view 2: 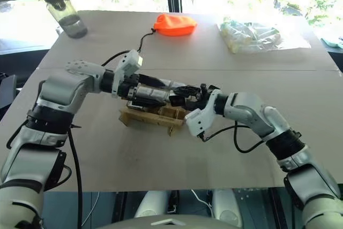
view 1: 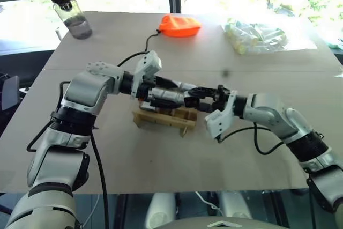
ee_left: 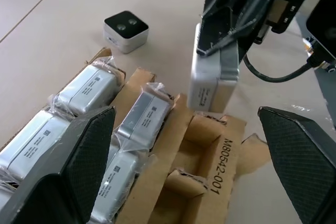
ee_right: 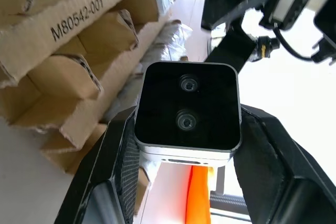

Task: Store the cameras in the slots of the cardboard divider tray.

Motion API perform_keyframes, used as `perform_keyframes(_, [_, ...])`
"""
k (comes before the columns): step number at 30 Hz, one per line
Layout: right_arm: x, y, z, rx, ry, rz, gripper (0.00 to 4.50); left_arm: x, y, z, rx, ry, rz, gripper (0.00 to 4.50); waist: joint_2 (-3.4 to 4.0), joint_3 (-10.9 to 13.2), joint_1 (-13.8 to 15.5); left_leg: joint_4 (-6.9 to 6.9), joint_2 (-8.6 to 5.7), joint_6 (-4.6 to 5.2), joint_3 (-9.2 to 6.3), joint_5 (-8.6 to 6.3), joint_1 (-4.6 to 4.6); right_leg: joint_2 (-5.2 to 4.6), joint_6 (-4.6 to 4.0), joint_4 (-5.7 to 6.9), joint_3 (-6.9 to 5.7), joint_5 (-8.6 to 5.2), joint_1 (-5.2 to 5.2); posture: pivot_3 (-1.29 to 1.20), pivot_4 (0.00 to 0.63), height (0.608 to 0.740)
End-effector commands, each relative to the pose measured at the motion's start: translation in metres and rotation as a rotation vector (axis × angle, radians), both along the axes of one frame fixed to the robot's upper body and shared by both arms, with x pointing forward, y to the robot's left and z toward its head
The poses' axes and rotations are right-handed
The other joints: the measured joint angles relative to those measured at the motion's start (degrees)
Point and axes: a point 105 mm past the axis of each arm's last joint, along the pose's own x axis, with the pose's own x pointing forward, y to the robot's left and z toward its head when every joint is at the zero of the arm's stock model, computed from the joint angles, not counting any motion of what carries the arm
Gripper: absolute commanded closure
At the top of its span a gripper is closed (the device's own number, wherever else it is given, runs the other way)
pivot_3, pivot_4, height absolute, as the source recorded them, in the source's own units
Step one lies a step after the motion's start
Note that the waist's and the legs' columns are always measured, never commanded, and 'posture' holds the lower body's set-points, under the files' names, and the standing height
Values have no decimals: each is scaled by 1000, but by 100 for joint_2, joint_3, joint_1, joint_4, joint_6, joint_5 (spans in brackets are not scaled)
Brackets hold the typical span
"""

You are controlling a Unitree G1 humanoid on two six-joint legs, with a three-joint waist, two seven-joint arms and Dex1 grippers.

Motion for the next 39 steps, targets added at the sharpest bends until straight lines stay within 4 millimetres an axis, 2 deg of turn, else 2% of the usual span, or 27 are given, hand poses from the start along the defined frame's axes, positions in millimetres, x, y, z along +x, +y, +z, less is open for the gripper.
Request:
perform_keyframes(1, [-3,10,12,31,-61,49,2546,0,-5,12,-6,-48,-38,0,0,0,-16,0,0,-1,-1,0,0,-1,0,0,-1,0,0,0,150,726])
perform_keyframes(8, [7,15,4,25,-58,50,2546,-9,-9,14,-26,-22,-93,0,0,0,-62,8,-2,-1,1,1,1,-6,0,7,0,0,2,0,150,726])
perform_keyframes(10, [12,15,1,23,-55,47,2546,-9,-10,14,-29,-20,-95,390,0,0,-85,8,-1,-2,-1,2,1,-6,0,9,-1,0,1,0,150,726])
perform_keyframes(11, [14,15,0,22,-53,46,2546,-9,-10,13,-30,-17,-97,679,0,0,-92,8,-1,-2,-1,2,1,-6,0,10,-2,0,2,0,150,726])
perform_keyframes(13, [13,14,-3,23,-55,49,2546,-12,-9,12,-22,-6,-110,1551,0,0,-96,8,-1,-2,-1,2,1,-6,0,9,-1,0,1,0,150,726])
perform_keyframes(17, [7,15,2,34,-74,63,2546,-15,-7,8,-5,9,-120,3637,1,0,-105,5,0,-3,-1,1,1,-6,0,9,-1,0,0,0,150,726])
perform_keyframes(18, [5,15,5,38,-81,67,2546,-15,-6,7,1,10,-122,3834,1,0,-104,5,0,-3,-2,2,1,-7,0,9,-2,0,0,0,150,726])
perform_keyframes(28, [0,16,20,71,-90,51,2546,-14,-4,3,30,15,-119,3827,1,0,-101,8,-1,-2,-4,2,2,-11,0,17,-3,0,1,0,150,726])
perform_keyframes(29, [0,16,21,72,-85,44,1491,-14,-4,2,34,16,-119,3827,1,0,-101,8,-1,-2,-4,2,2,-11,0,17,-3,0,1,0,150,726])
perform_keyframes(32, [2,15,23,107,-54,23,129,-11,-4,3,27,9,-104,3827,1,0,-100,8,-1,-2,-4,2,1,-11,0,16,-3,0,1,0,150,726])
perform_keyframes(39, [0,10,24,157,15,-5,53,-7,-2,12,9,-41,-103,3827,0,0,-98,9,-2,-2,-4,2,2,-11,0,18,-3,0,1,0,150,726])
